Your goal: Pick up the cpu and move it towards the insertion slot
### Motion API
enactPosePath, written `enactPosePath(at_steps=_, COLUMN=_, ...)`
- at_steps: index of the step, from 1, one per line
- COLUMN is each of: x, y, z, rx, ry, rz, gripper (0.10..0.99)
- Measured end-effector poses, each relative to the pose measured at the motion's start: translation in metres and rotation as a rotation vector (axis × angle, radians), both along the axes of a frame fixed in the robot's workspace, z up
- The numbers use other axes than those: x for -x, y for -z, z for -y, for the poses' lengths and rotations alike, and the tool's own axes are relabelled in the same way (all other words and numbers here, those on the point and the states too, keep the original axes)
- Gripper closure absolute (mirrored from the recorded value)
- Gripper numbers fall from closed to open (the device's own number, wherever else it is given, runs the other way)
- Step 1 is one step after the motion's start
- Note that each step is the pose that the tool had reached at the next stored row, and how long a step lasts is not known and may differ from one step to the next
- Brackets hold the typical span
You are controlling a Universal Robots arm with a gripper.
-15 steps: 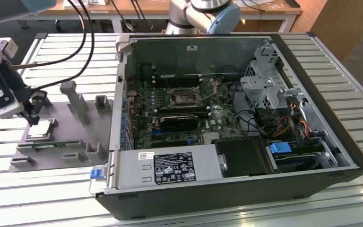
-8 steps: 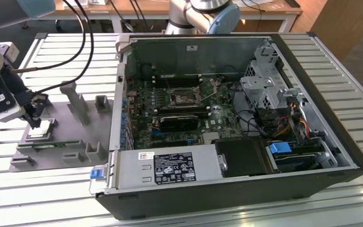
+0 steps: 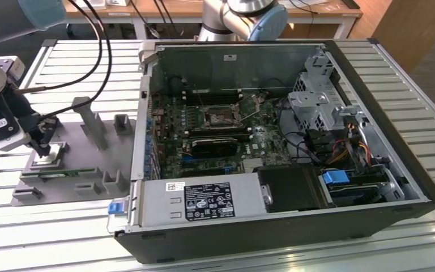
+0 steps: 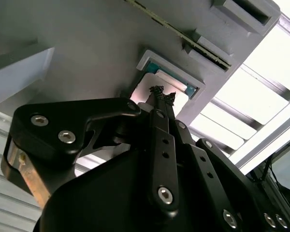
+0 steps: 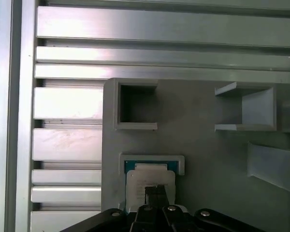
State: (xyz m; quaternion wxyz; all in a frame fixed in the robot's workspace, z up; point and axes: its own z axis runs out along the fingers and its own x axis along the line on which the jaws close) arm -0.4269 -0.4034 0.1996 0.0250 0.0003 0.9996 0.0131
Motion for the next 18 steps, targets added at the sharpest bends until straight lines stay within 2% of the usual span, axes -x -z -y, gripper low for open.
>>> enactPosePath(at_steps=5, x=0.0009, y=0.003, z=-0.0006, rx=0.0, ry=0.008, rz=0.0001, gripper=0.984)
enactPosePath(at_steps=13, x=0.0009, y=0.0031, z=-0.0007, rx=0.0, ry=0.009, rz=0.0002, gripper=0.973)
enactPosePath(at_steps=14, x=0.0009, y=0.0031, z=-0.0006, rx=0.0, ry=0.009, rz=0.0002, gripper=0.918)
enactPosePath(at_steps=15, x=0.0009, y=0.0031, z=-0.0006, rx=0.0, ry=0.009, rz=0.0002, gripper=0.918)
enactPosePath(at_steps=18, x=0.0009, y=0.0031, z=-0.0006, rx=0.0, ry=0.01, rz=0.0002, gripper=0.733)
